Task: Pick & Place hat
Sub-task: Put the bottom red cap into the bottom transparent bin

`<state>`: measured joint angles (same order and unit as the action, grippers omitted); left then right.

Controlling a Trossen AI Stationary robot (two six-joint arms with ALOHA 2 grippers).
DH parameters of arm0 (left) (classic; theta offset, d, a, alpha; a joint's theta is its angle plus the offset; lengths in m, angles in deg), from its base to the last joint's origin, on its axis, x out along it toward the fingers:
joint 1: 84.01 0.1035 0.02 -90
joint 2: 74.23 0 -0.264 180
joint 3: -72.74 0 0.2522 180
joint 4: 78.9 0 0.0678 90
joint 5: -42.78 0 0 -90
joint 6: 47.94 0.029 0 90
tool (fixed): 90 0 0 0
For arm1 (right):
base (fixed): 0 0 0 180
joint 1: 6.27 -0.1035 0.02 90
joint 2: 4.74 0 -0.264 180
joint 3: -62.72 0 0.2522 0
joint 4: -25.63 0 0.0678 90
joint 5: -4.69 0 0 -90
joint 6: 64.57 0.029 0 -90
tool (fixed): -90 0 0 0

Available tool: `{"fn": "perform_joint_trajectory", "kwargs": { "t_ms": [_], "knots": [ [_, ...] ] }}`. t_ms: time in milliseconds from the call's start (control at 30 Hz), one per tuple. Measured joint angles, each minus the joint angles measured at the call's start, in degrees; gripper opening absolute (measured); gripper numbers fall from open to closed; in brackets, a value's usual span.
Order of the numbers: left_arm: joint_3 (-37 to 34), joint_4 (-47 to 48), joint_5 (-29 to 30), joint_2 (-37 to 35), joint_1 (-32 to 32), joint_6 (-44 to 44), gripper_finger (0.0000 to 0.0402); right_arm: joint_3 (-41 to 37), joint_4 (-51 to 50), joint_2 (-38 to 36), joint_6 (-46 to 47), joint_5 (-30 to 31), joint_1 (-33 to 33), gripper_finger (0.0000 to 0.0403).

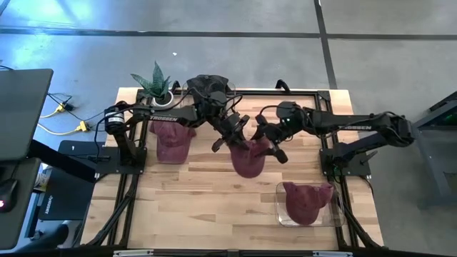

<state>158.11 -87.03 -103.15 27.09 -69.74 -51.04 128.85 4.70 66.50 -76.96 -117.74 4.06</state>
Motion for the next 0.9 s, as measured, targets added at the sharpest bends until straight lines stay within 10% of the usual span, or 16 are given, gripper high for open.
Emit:
{"fn": "perform_joint_trajectory", "kwargs": {
  "t_ms": [633,900],
  "knots": [
    [0.0,1.92,0.33,0.0,0.0,1.57,0.0004,4.07,-6.47,0.48,-1.09,2.1,-0.37,0.0023],
    [0.0,2.83,0.65,0.0,2.1,1.36,0.0078,7.31,-12.9,-1.26,1.43,2.22,-0.95,0.0032]
  ]
}}
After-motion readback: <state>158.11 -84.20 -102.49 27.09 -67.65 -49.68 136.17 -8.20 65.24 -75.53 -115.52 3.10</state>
